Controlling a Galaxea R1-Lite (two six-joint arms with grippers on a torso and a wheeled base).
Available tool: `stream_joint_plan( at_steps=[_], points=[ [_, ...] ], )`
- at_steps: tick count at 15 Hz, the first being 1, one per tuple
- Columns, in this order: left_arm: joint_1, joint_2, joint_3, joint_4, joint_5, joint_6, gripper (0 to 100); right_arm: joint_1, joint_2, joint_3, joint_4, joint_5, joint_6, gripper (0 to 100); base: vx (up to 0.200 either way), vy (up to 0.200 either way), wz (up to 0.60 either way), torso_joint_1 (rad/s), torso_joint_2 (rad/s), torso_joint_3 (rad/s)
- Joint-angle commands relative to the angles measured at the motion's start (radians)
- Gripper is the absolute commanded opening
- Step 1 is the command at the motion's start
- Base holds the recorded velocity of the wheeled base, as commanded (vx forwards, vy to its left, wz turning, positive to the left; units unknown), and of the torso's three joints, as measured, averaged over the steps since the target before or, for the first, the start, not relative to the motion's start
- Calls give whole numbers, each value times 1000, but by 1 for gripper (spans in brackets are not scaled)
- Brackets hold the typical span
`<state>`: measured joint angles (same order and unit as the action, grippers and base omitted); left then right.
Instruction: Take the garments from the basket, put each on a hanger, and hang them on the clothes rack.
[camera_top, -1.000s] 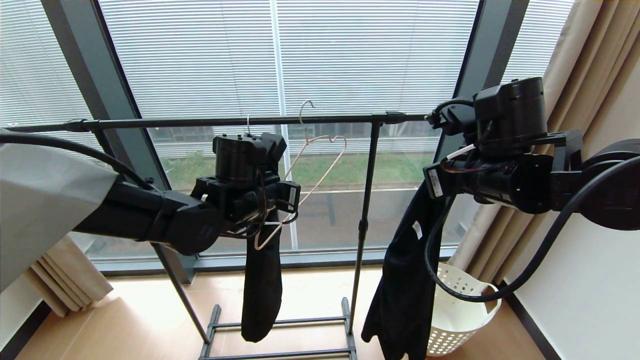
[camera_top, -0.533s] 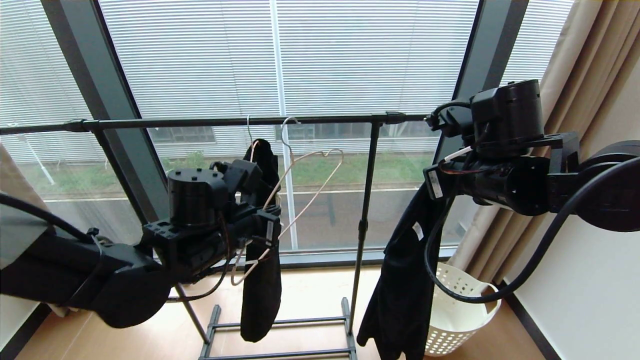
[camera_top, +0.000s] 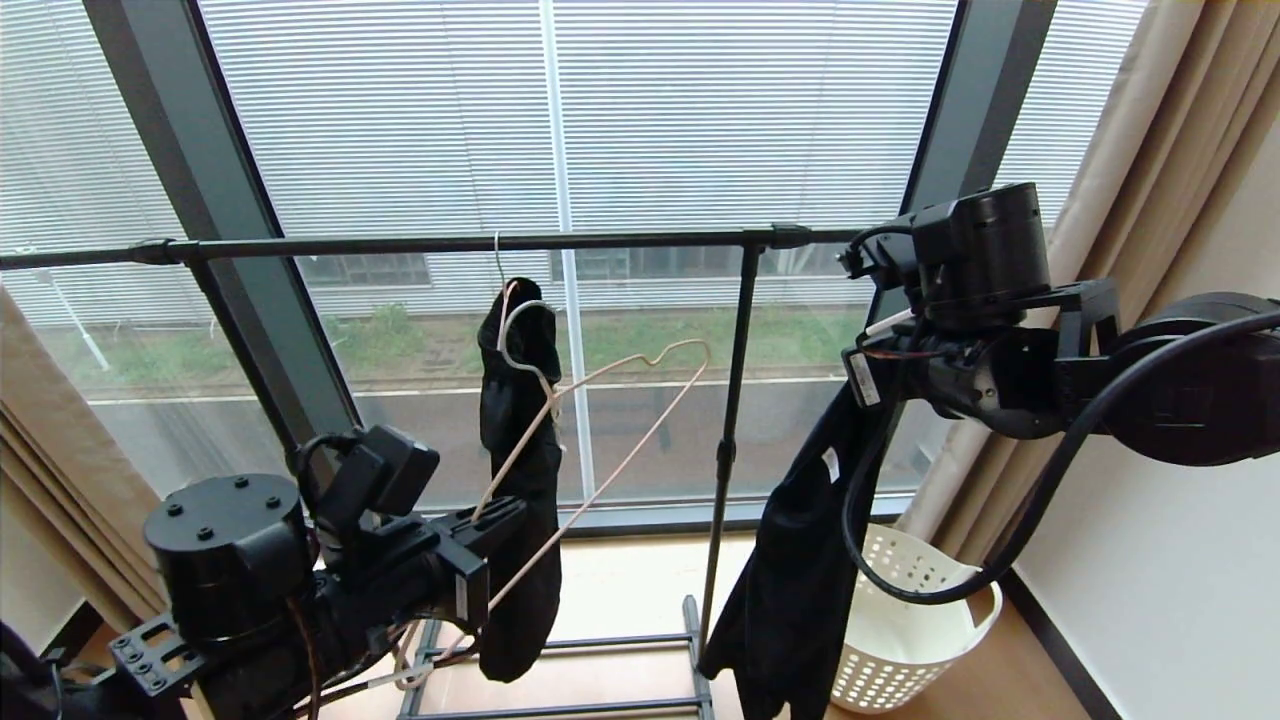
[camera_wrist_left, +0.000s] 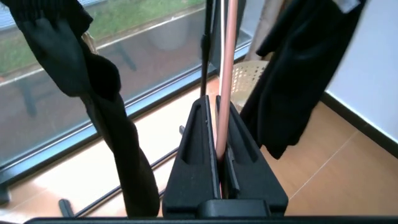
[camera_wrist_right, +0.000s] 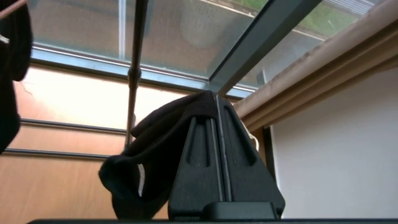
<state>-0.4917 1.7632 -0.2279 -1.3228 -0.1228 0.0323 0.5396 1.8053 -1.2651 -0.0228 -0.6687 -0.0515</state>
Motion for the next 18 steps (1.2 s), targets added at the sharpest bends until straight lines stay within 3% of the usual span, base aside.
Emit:
stream_joint_plan(
  at_steps=[1,5,13,14,17,18],
  points=[
    [-21,42,104,-72,-21,0,0,0,11,0,0,-2,-1,0,0,0,0,0,0,0],
    [-77,134,220,-248,-38,9,0,0,31,-5,-2,-17,-10,0,0,0,0,0,0,0],
    [-136,76,203,-248,-31,3,0,0,58,3,-34,-28,-16,0,0,0,0,0,0,0],
    [-143,30,176,-191,-31,3,0,2,71,3,-36,-34,-16,0,0,0,0,0,0,0],
    [-160,-142,87,100,-31,4,0,8,78,1,-36,-45,-16,0,0,0,0,0,0,0],
    [-165,-169,76,145,-31,4,0,8,80,1,-36,-45,-16,0,0,0,0,0,0,0]
  ],
)
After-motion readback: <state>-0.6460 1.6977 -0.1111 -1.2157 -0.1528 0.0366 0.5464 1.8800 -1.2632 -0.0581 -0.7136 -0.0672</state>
